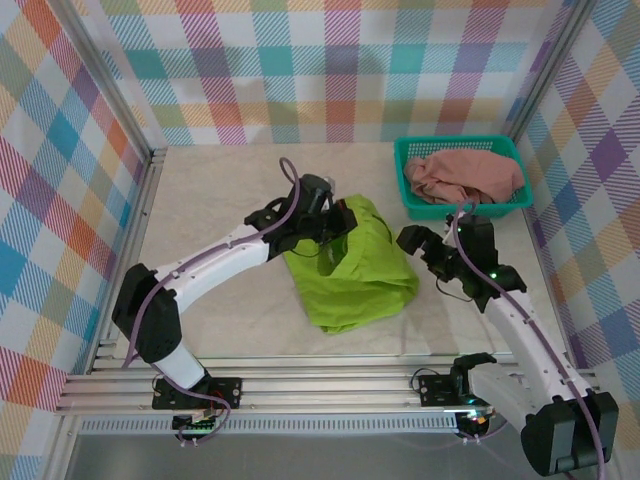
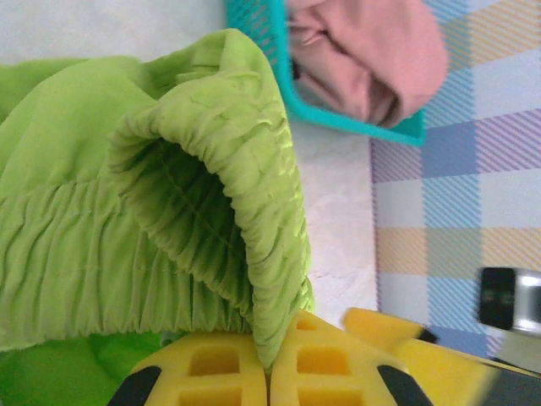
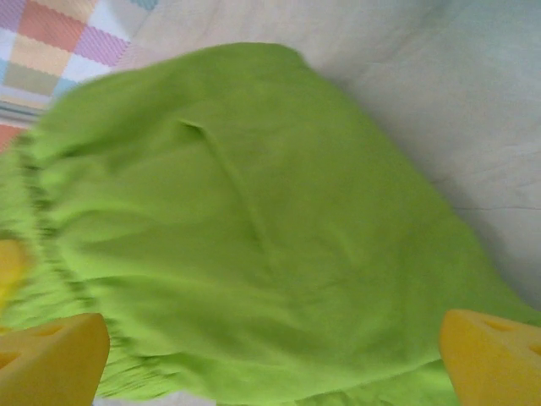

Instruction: Fold and stack the shorts

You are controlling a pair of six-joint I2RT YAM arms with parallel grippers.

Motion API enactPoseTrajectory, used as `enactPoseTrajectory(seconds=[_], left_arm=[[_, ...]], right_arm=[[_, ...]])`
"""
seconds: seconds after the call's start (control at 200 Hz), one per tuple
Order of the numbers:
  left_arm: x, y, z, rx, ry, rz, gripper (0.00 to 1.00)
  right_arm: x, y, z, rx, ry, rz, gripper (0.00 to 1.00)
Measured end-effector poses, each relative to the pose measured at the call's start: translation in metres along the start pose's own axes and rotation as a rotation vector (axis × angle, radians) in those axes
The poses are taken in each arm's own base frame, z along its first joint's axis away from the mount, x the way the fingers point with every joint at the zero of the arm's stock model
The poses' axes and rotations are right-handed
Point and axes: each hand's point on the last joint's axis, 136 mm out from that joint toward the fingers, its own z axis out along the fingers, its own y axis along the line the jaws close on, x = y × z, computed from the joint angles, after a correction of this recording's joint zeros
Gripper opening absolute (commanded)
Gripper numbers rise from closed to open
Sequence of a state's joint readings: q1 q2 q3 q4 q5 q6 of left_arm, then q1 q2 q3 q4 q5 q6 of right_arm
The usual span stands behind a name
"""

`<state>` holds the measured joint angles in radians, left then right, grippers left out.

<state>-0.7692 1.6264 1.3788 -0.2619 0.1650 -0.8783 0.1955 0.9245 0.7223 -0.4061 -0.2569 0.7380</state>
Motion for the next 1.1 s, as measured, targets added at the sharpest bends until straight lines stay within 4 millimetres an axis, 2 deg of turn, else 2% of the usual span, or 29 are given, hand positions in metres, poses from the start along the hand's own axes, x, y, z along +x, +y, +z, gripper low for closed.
enactPoseTrajectory(seconds=[0.12,0.29,0.38,0.455,0.52,0.585,0.655,0.705,0.735,0.775,0.84,0.92,1.025,1.1], left_arm=[[-0.005,-0.011,-0.01,-0.007,0.002,0.031,0.0],[-0.004,-0.01,-0.028,-0.022,0.018,0.063,0.0],[0.001,0.006,-0.045,-0.022,0.01,0.06,0.0],[0.009,0.04,-0.061,-0.048,0.003,0.031,0.01],[0.016,0.076,-0.068,-0.083,-0.008,-0.005,0.1],[0.028,0.116,-0.066,-0.133,0.0,-0.046,0.19],[0.045,0.157,-0.059,-0.205,0.031,-0.081,0.44],[0.059,0.179,-0.054,-0.251,0.065,-0.087,0.62],[0.063,0.188,-0.054,-0.271,0.076,-0.091,0.74],[0.066,0.195,-0.056,-0.287,0.084,-0.097,0.84],[0.06,0.191,-0.063,-0.282,0.068,-0.079,0.99],[0.038,0.168,-0.082,-0.25,0.011,-0.052,1.0],[-0.008,0.098,-0.117,-0.097,-0.118,0.014,1.0],[-0.026,0.058,-0.132,0.029,-0.178,0.04,1.0]], right_arm=[[0.002,-0.008,-0.001,0.029,0.012,0.0,0.99],[0.004,-0.014,-0.002,0.051,0.021,-0.003,1.0],[0.005,-0.016,-0.002,0.058,0.024,-0.006,0.99],[0.005,-0.016,-0.002,0.059,0.027,-0.007,1.0],[0.006,-0.017,-0.002,0.06,0.029,-0.007,1.0],[0.007,-0.017,-0.002,0.063,0.033,-0.008,1.0],[0.008,-0.018,-0.002,0.066,0.037,-0.011,0.99],[0.008,-0.018,-0.002,0.065,0.039,-0.016,1.0],[0.009,-0.018,-0.002,0.063,0.041,-0.018,1.0],[0.01,-0.017,-0.002,0.057,0.047,-0.02,0.99],[0.012,-0.015,-0.002,0.044,0.058,-0.021,1.0],[0.015,-0.011,-0.002,0.021,0.079,-0.019,1.0],[0.018,-0.004,0.0,-0.021,0.104,-0.021,1.0],[0.02,0.0,0.003,-0.048,0.122,-0.021,0.99]])
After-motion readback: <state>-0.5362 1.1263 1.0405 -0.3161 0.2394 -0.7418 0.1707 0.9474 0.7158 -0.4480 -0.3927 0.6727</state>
